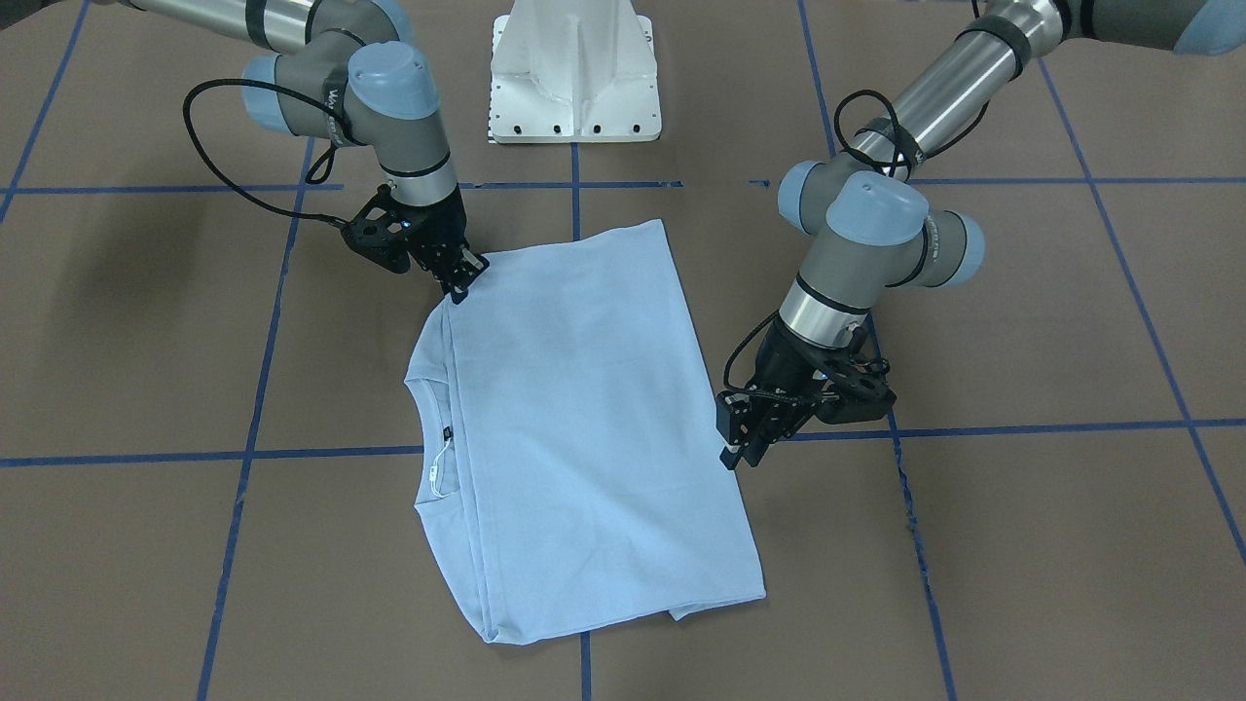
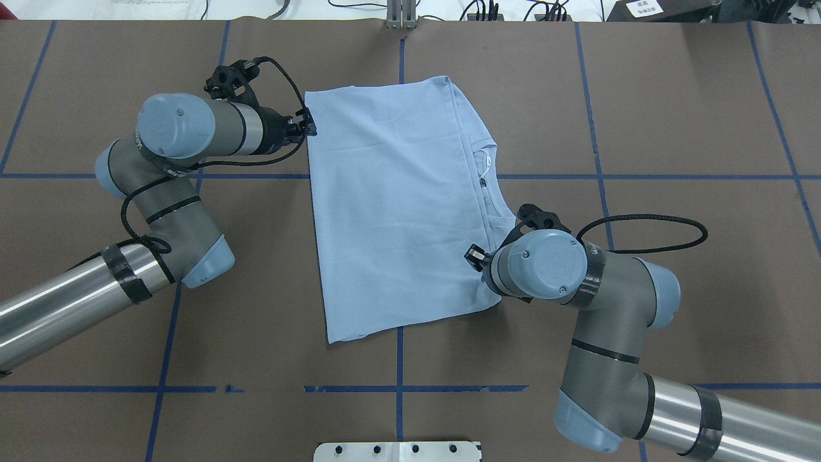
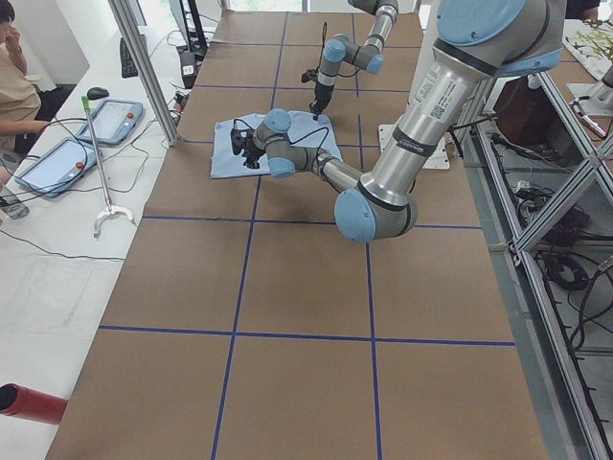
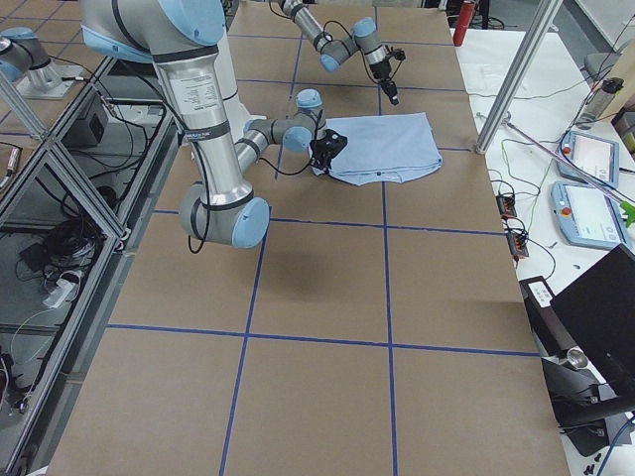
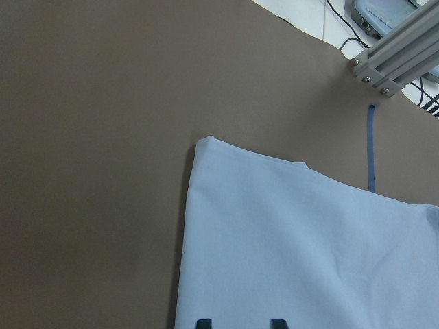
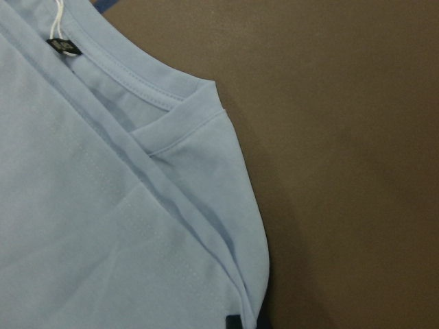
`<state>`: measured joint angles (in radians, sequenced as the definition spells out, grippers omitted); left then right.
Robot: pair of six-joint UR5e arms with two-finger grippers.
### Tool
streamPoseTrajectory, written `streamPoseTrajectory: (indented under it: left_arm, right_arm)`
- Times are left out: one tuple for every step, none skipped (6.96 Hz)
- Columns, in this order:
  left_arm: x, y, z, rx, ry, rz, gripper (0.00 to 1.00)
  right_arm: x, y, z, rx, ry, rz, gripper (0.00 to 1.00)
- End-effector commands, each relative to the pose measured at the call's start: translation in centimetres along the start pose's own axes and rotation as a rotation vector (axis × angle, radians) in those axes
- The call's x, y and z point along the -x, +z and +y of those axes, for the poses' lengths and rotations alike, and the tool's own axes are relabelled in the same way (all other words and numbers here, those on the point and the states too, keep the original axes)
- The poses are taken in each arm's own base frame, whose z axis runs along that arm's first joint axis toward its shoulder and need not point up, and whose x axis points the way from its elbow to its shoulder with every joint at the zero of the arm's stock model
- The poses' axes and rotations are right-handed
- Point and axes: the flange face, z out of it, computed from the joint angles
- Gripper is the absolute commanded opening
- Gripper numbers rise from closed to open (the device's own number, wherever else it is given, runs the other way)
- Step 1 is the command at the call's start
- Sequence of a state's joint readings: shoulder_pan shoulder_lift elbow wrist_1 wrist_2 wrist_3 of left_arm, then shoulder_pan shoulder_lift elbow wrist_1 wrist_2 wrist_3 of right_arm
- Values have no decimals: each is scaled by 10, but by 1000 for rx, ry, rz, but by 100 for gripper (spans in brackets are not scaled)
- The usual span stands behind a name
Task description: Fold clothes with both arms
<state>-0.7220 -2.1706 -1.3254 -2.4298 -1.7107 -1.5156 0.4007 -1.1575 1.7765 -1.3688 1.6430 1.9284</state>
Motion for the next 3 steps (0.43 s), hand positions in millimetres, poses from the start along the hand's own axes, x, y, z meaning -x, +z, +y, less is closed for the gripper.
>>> streamPoseTrajectory:
  left_arm:
    - [-6, -4, 2, 3, -19, 12, 40]
    - [-33, -17, 37, 52, -70, 64, 40]
    - [-59, -37, 72, 122, -146, 82, 40]
  right_arm:
    - [2, -16, 1, 8, -1, -23, 0]
    - [-12, -33, 6, 25, -9, -35, 0]
    - [-29, -43, 21, 49, 2, -35, 0]
